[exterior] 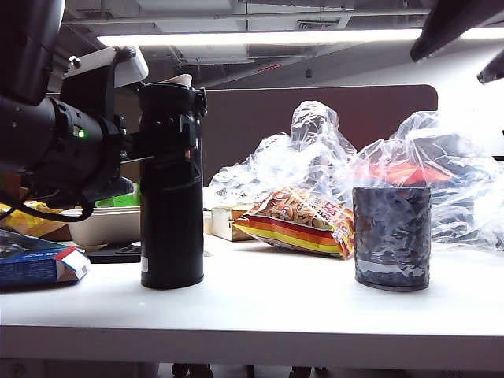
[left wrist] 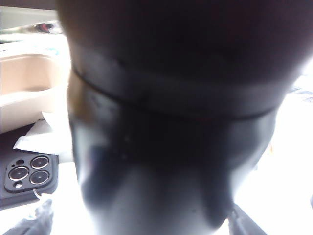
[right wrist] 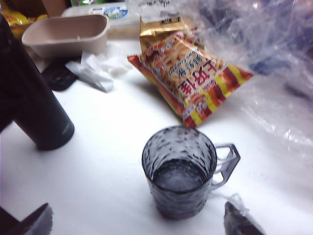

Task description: Pick up the black thermos, pour some water into the cup, then place the black thermos back on the table.

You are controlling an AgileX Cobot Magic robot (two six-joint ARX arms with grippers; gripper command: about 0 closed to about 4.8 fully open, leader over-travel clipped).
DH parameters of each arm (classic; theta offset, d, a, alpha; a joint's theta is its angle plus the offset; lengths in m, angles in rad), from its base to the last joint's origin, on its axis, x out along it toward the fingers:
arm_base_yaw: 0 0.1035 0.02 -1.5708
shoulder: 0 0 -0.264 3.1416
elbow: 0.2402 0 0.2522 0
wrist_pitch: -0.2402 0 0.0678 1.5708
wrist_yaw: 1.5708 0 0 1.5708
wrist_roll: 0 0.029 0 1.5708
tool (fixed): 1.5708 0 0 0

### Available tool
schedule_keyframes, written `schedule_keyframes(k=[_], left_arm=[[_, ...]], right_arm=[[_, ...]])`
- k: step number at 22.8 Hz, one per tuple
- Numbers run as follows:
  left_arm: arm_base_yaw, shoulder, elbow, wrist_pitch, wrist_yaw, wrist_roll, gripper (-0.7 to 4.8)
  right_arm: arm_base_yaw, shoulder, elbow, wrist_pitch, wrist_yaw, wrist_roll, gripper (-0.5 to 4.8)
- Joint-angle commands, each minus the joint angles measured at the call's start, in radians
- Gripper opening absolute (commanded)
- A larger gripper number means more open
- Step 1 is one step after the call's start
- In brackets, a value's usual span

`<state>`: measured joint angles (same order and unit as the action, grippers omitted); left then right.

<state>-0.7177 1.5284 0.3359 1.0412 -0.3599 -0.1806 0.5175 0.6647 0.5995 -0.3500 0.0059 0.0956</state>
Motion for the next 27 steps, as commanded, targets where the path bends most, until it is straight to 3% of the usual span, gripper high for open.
schedule_keyframes(k=[1, 9, 10, 12, 15, 16, 18, 20, 23, 24, 25, 27], left_arm=[[0.001, 0.042, 0.043, 0.015, 0.009, -0.003, 4.79], [0.001, 0.093, 0.106, 0.009, -0.004, -0.003, 4.79], [0.001, 0.093, 0.106, 0.009, -0.003, -0.003, 4.27], [0.001, 0.093, 0.106, 0.009, -0.003, -0.003, 2.25], [0.001, 0.093, 0.106, 0.034, 0.002, 0.001, 0.96], [0.001, 0.093, 0.106, 0.058, 0.024, 0.052, 0.69], [0.001, 0.093, 0.132, 0.064, 0.132, 0.198, 0.69], [0.001, 0.092, 0.205, 0.005, 0.204, 0.231, 0.69], [0.003, 0.093, 0.431, -0.303, 0.204, 0.261, 0.71], [0.003, 0.093, 0.512, -0.426, 0.204, 0.334, 0.73], [0.003, 0.095, 0.602, -0.549, 0.206, 0.465, 0.75], [0.004, 0.097, 0.673, -0.621, 0.208, 0.596, 0.75]], right_arm=[[0.001, -0.003, 0.0, 0.04, 0.02, -0.003, 4.79], [0.0, -0.002, 0.0, 0.063, 0.022, -0.003, 4.79], [0.0, -0.002, 0.0, 0.063, 0.022, -0.003, 4.79], [0.0, -0.002, 0.0, 0.063, 0.022, -0.02, 4.79], [0.0, -0.002, 0.0, 0.065, 0.069, -0.041, 4.79], [0.0, -0.003, 0.001, 0.078, 0.119, -0.082, 4.79], [0.0, -0.003, 0.002, 0.138, 0.153, -0.129, 4.79], [0.0, -0.003, 0.002, 0.173, 0.153, -0.131, 4.79], [-0.014, -0.004, 0.003, 0.175, 0.157, -0.153, 4.79], [-0.027, -0.004, 0.004, 0.175, 0.157, -0.163, 4.79], [-0.05, -0.003, 0.009, 0.172, 0.151, -0.164, 4.79], [-0.076, -0.004, 0.017, 0.181, 0.143, -0.187, 4.79]])
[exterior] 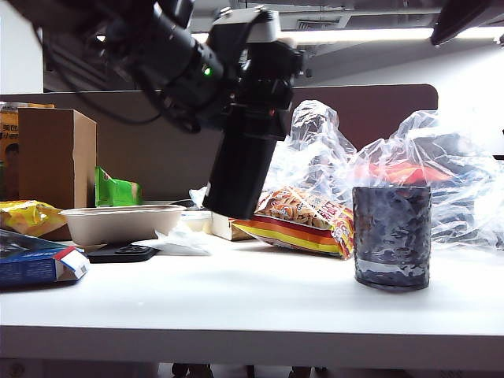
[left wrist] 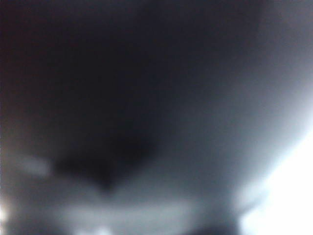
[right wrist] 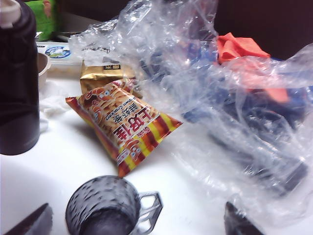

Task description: Pick up the black thermos, pour some water into the cup, then place the black thermos back on the table.

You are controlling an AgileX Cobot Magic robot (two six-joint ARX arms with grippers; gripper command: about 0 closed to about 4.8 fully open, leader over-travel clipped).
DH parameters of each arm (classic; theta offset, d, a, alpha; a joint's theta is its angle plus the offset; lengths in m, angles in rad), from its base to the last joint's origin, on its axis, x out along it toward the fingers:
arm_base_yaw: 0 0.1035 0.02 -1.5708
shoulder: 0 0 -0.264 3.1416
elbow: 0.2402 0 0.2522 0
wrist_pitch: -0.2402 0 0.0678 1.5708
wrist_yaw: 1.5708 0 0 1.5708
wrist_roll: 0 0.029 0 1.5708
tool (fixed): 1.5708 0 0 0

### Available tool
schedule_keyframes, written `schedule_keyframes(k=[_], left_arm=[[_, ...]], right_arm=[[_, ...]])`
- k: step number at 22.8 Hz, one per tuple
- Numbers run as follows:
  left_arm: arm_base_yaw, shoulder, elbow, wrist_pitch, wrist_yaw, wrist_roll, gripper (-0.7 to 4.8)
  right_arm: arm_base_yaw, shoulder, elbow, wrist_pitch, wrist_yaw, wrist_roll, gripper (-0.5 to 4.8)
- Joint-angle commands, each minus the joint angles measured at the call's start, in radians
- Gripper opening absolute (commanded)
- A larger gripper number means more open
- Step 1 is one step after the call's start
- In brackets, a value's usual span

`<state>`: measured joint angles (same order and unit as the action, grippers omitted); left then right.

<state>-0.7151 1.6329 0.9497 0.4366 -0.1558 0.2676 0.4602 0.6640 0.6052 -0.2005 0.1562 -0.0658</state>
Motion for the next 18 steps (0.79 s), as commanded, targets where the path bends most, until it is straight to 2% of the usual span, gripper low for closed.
schedule_keyframes(k=[1, 3, 5, 7, 8, 12, 15, 17, 18], left_arm=[[0.001, -0.002, 0.09, -0.053, 0.006, 0.203, 0.75], [0.0, 0.03, 0.136, -0.093, 0.011, 0.266, 0.75], [-0.001, 0.079, 0.169, -0.142, 0.01, 0.354, 0.75], [-0.023, 0.113, 0.172, -0.143, -0.031, 0.489, 0.75], [-0.032, 0.122, 0.172, -0.143, -0.034, 0.532, 0.75], [-0.077, 0.138, 0.172, -0.098, -0.05, 0.729, 0.76], [-0.076, 0.138, 0.172, -0.098, -0.073, 0.783, 0.76], [-0.074, 0.14, 0.172, -0.084, -0.09, 0.914, 0.76], [-0.074, 0.142, 0.172, -0.07, -0.089, 0.915, 0.75]], right_arm=[[-0.038, -0.002, 0.012, 0.036, -0.022, -0.059, 4.79], [-0.079, -0.002, 0.012, 0.041, -0.027, -0.061, 4.79], [-0.139, -0.002, 0.012, 0.044, -0.089, -0.061, 4.79], [-0.185, 0.005, 0.012, 0.039, -0.139, -0.061, 4.79], [-0.195, 0.014, 0.012, 0.037, -0.147, -0.061, 4.79], [-0.195, 0.086, 0.012, 0.014, -0.215, -0.061, 4.79], [-0.195, 0.103, 0.012, -0.034, -0.216, -0.061, 4.79], [-0.195, 0.103, 0.012, -0.073, -0.226, -0.061, 4.79], [-0.195, 0.103, 0.012, -0.078, -0.227, -0.061, 4.79]])
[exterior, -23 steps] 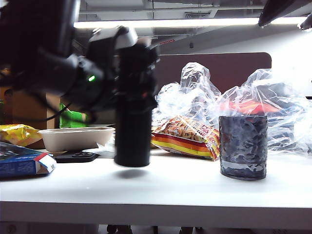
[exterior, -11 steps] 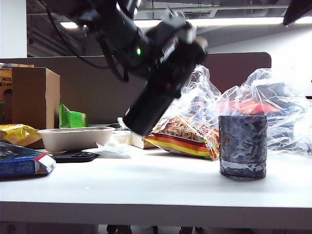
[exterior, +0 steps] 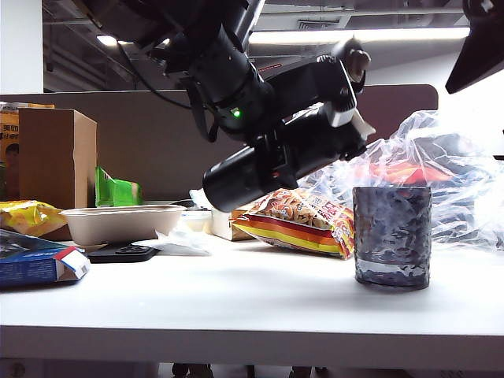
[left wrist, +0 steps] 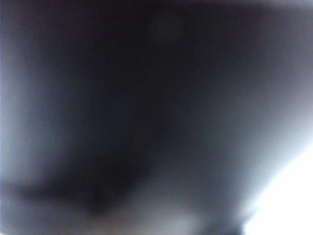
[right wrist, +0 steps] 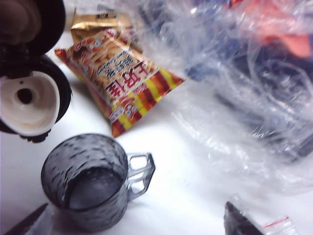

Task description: Pick up the black thermos, pour some water into the cup, then place the black thermos back on the table.

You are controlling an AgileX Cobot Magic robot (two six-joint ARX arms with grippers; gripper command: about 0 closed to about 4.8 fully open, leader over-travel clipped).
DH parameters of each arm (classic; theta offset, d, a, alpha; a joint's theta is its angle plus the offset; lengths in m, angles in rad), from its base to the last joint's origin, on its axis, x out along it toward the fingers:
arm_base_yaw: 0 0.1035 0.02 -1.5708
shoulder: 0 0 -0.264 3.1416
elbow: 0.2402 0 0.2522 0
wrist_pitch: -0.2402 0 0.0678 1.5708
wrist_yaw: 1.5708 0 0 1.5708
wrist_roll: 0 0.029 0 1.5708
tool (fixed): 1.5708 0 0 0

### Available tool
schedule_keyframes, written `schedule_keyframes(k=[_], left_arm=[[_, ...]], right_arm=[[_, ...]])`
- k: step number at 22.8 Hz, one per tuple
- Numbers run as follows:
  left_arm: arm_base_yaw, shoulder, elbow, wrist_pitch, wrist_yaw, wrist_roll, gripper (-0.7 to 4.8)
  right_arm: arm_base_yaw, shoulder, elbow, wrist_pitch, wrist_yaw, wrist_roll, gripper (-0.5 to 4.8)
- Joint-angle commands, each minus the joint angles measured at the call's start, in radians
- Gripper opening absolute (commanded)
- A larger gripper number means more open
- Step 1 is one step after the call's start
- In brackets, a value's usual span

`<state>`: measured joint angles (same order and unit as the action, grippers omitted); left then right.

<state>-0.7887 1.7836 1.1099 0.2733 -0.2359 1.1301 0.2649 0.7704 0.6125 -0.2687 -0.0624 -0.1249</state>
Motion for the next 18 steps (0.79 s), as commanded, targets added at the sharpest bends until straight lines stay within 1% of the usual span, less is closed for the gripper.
schedule_keyframes(k=[1, 2, 3, 6, 7, 10, 15, 16, 17, 18], left_arm=[[-0.001, -0.005, 0.012, 0.12, -0.013, 0.068, 0.75], [-0.001, 0.002, 0.012, 0.145, -0.01, 0.095, 0.75], [-0.001, 0.01, 0.013, 0.177, -0.007, 0.097, 0.74], [-0.001, 0.035, 0.019, 0.186, -0.007, 0.227, 0.74], [-0.001, 0.039, 0.019, 0.185, -0.007, 0.256, 0.74], [-0.001, 0.042, 0.019, 0.195, 0.016, 0.258, 0.75], [-0.001, 0.041, 0.019, 0.215, 0.012, 0.257, 0.77], [-0.001, 0.041, 0.019, 0.212, 0.013, 0.243, 0.8], [-0.001, 0.041, 0.019, 0.212, 0.013, 0.207, 0.8], [-0.002, 0.041, 0.019, 0.212, 0.016, 0.13, 0.8]], right_arm=[[0.0, -0.003, 0.005, -0.011, -0.008, -0.002, 4.79], [0.0, -0.003, 0.005, -0.012, -0.01, -0.002, 4.79], [0.0, -0.003, 0.005, -0.011, -0.012, -0.002, 4.79], [0.0, -0.003, 0.005, -0.016, -0.027, -0.002, 4.79], [0.0, -0.003, 0.005, -0.023, -0.027, -0.002, 4.79], [0.0, -0.003, 0.005, -0.027, -0.027, -0.002, 4.79], [0.0, -0.003, 0.004, -0.045, -0.029, -0.002, 4.79], [0.0, -0.003, 0.004, -0.045, -0.03, -0.002, 4.79], [0.0, -0.003, 0.004, -0.045, -0.03, -0.002, 4.79], [0.0, -0.003, 0.004, -0.045, -0.03, -0.002, 4.79]])
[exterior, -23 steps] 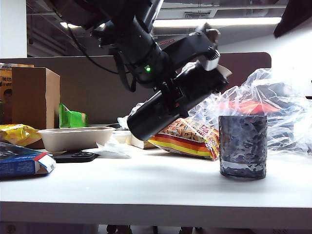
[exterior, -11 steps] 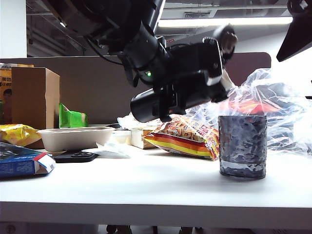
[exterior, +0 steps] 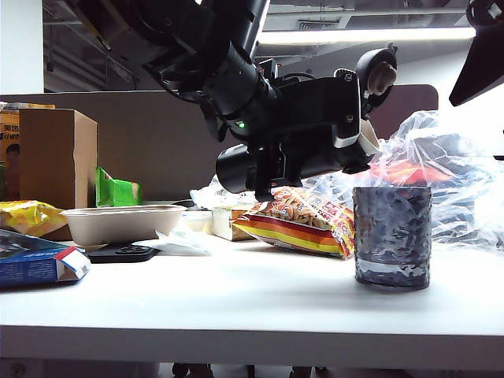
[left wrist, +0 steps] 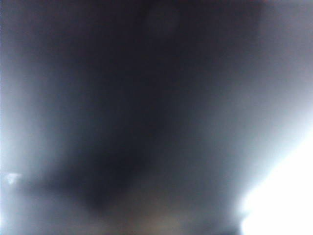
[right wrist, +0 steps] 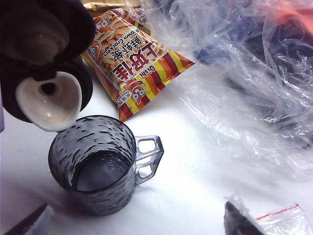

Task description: Pick up the black thermos, pour some water into the cup, then place the black thermos back on the table.

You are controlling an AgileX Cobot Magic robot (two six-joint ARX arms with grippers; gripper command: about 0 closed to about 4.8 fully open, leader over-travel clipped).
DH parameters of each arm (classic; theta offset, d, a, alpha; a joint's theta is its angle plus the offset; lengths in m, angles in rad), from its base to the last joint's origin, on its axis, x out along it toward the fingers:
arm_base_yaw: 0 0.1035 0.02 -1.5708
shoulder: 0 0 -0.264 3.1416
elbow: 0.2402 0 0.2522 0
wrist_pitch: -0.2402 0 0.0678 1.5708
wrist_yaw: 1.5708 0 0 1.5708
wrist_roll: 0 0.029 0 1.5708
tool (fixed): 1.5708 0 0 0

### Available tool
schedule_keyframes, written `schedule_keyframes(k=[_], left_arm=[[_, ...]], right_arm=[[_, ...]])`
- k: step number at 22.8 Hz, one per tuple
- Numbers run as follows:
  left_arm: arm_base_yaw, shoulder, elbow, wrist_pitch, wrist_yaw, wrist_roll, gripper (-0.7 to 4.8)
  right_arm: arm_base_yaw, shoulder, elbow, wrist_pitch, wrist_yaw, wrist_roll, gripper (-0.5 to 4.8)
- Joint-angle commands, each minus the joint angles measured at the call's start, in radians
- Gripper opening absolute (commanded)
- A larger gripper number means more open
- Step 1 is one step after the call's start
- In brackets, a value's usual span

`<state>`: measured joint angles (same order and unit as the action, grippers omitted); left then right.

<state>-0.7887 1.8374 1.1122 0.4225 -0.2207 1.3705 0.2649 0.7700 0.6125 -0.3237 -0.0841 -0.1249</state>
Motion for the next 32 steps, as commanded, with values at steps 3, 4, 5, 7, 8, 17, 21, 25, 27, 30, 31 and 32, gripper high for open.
schedule_keyframes(k=[3, 4, 5, 7, 8, 17, 21, 25, 27, 30, 31, 32], left_arm=[[-0.002, -0.013, 0.016, 0.063, 0.0, -0.233, 0.8], [-0.002, -0.013, 0.016, 0.063, 0.001, -0.267, 0.8], [-0.002, -0.013, 0.016, 0.077, 0.01, -0.251, 0.79], [-0.002, -0.013, 0.016, 0.093, 0.006, -0.169, 0.79], [0.002, -0.012, 0.016, 0.096, 0.006, -0.123, 0.79], [0.006, -0.009, 0.055, 0.121, -0.056, 0.212, 0.79], [0.006, -0.009, 0.059, 0.127, -0.026, 0.283, 0.79], [0.006, -0.009, 0.059, 0.163, -0.006, 0.346, 0.79], [0.006, -0.009, 0.059, 0.163, -0.003, 0.384, 0.79], [0.006, -0.009, 0.059, 0.163, -0.003, 0.385, 0.79], [0.006, -0.009, 0.059, 0.163, -0.003, 0.385, 0.79], [0.006, -0.009, 0.059, 0.163, -0.003, 0.385, 0.79]], right_arm=[[0.0, -0.003, 0.004, 0.011, -0.008, -0.002, 4.79], [0.0, -0.003, 0.004, 0.01, -0.008, -0.002, 4.79], [0.0, -0.003, 0.004, 0.01, -0.008, -0.002, 4.79], [0.0, -0.003, 0.004, 0.01, -0.008, -0.002, 4.79], [0.0, -0.003, 0.004, 0.01, -0.008, -0.002, 4.79], [0.0, -0.003, 0.004, 0.005, -0.042, -0.003, 4.79], [0.001, -0.002, 0.003, -0.078, -0.113, -0.01, 4.79], [0.0, -0.002, 0.003, -0.095, -0.121, -0.01, 4.79], [0.0, -0.002, 0.003, -0.103, -0.121, -0.01, 4.79], [0.0, -0.002, 0.003, -0.106, -0.121, -0.01, 4.79], [0.0, -0.002, 0.003, -0.109, -0.121, -0.01, 4.79], [0.0, -0.002, 0.003, -0.113, -0.121, -0.01, 4.79]])
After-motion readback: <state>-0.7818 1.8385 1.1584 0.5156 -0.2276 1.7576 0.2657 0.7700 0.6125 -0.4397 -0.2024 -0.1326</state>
